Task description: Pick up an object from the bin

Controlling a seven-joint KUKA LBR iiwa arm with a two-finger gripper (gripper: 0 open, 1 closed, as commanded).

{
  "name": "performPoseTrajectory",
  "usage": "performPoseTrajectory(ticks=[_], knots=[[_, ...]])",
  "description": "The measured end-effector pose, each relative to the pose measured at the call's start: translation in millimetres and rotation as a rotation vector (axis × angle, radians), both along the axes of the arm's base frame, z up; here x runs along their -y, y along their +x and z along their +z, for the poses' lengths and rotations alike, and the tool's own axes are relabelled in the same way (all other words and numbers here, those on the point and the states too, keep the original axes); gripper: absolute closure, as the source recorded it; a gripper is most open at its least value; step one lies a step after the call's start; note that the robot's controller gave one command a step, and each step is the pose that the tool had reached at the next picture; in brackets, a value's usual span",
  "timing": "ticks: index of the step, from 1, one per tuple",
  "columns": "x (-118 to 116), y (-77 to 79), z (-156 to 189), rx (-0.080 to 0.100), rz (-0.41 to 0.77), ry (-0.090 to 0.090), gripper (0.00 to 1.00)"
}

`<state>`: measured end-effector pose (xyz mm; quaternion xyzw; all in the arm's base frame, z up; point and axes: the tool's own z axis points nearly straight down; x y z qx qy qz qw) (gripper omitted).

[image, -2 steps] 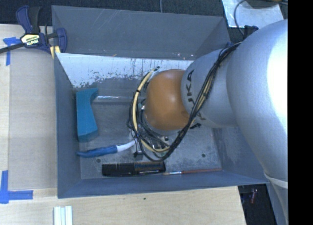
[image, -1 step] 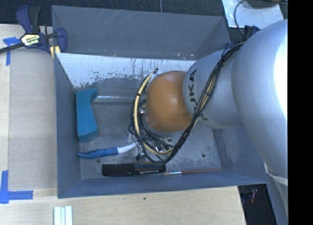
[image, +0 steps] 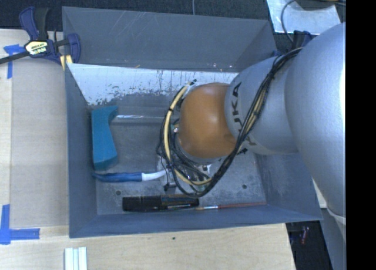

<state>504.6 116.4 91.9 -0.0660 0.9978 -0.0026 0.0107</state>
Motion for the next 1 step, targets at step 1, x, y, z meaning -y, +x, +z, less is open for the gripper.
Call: performPoseTrajectory(ticks=[1], knots=[[-1.2,0.0,-6.1,-0.004,0.050,-0.003,1.00]])
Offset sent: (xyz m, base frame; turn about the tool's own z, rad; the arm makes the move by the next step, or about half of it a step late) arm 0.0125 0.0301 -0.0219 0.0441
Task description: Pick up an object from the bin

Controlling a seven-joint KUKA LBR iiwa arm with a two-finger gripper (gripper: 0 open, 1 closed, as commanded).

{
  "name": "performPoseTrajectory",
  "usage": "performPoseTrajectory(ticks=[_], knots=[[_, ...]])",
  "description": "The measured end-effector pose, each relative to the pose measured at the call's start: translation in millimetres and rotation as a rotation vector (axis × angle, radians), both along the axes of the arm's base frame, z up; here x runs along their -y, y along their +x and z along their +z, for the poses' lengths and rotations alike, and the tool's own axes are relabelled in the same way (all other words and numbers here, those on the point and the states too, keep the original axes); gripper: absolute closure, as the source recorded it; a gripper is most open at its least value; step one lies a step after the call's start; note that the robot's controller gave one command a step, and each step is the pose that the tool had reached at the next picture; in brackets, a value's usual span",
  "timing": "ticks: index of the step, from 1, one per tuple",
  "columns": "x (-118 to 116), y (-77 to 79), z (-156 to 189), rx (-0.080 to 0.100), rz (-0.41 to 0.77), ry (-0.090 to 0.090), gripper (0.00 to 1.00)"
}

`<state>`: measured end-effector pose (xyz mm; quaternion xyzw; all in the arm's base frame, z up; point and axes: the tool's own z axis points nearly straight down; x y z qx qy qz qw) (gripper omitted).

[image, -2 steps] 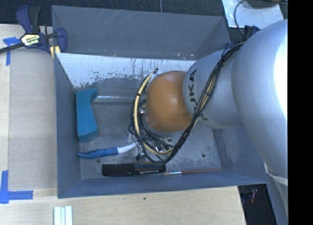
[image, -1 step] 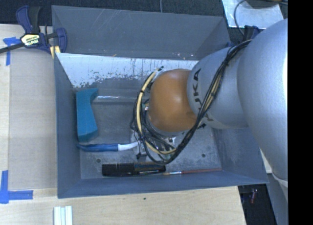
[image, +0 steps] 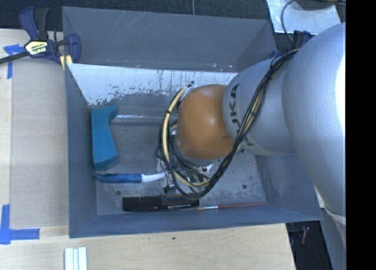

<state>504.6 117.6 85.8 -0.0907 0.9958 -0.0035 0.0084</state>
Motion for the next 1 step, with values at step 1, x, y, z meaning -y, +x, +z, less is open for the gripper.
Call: performPoseTrajectory(ticks=[1], knots=[[-25.5,11.5,-14.2,0.008,-0.092,0.004,1.00]])
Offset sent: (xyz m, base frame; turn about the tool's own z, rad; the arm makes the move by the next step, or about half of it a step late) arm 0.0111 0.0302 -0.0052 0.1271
